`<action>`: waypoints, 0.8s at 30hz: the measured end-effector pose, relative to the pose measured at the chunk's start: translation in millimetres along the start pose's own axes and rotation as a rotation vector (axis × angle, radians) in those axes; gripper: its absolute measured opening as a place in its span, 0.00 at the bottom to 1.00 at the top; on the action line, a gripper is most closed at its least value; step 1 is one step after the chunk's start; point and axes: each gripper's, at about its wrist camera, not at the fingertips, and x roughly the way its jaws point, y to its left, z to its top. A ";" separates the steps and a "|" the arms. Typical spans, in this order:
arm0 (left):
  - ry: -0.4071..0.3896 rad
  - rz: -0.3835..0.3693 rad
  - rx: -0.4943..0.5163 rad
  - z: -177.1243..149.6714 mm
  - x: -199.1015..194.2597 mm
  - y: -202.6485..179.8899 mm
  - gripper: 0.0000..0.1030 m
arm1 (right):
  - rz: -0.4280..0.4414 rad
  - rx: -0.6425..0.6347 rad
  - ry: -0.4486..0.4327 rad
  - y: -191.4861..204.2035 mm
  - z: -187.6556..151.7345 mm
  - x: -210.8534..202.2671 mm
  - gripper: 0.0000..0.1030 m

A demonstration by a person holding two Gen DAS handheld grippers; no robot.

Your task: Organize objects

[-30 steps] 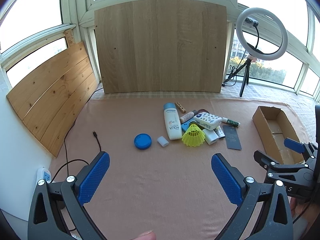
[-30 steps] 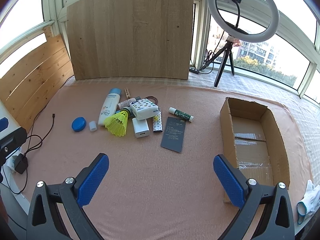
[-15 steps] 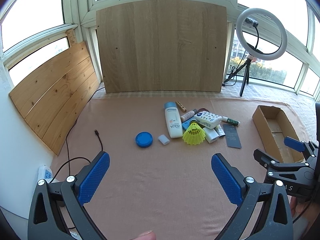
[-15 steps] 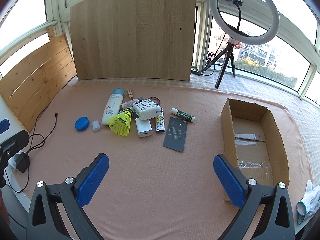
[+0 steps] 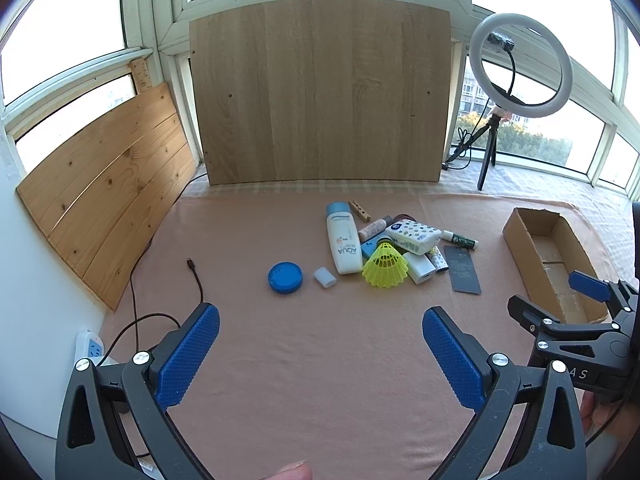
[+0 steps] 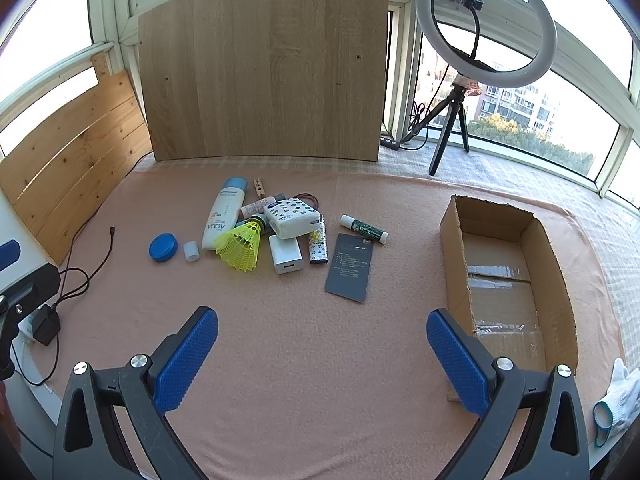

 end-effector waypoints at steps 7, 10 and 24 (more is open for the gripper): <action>0.001 0.001 -0.001 -0.3 0.1 0.1 1.00 | 0.001 -0.001 0.000 0.0 0.1 0.2 1.00; 0.001 0.001 0.000 -0.2 0.4 -0.7 1.00 | 0.001 -0.003 0.000 -0.4 -0.2 0.0 1.00; 0.001 0.001 0.000 0.6 0.4 -0.6 1.00 | 0.000 -0.006 0.000 1.0 -1.0 -0.5 1.00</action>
